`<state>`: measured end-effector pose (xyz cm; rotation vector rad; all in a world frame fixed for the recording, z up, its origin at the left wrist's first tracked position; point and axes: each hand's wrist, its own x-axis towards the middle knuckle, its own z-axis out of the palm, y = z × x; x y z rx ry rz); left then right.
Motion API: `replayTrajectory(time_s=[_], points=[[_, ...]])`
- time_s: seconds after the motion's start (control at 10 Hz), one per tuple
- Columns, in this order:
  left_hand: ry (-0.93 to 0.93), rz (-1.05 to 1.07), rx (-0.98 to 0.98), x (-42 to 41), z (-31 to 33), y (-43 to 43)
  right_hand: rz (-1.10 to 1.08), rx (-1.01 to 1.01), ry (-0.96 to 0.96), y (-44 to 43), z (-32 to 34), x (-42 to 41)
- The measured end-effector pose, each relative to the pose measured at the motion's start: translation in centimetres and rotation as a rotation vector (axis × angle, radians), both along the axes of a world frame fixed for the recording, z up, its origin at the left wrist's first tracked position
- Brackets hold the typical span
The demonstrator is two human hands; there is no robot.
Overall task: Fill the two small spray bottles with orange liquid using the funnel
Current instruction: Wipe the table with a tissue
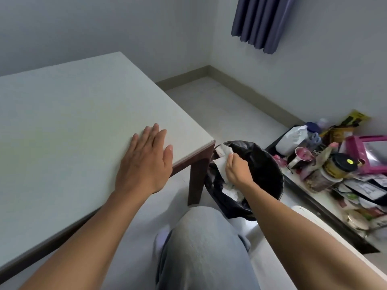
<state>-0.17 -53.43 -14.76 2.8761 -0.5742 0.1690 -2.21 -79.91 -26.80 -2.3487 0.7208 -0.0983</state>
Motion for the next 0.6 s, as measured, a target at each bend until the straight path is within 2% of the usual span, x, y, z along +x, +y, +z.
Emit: replayTrajectory(time_s=[0.1, 0.3, 0.4, 0.5, 0.6], points=[[-0.011, 0.0, -0.006, 0.0, -0.1, 0.0, -0.122, 0.031, 0.251, -0.8, -3.8, -0.4], [-0.016, -0.004, 0.001, 0.1, -0.3, -0.1, -0.154, 0.117, 0.48, -2.4, -6.2, -0.9], [-0.017, -0.006, 0.004, 0.1, -0.3, -0.2, -0.185, 0.149, 0.456, -2.7, -5.8, -1.2], [-0.025, -0.004, -0.017, 0.0, -0.1, -0.2, -0.232, 0.153, 0.311, -2.1, -3.4, -1.6], [-0.017, 0.005, -0.027, 0.0, 0.1, -0.2, -0.24, 0.181, 0.086, -0.8, -0.3, -0.7]])
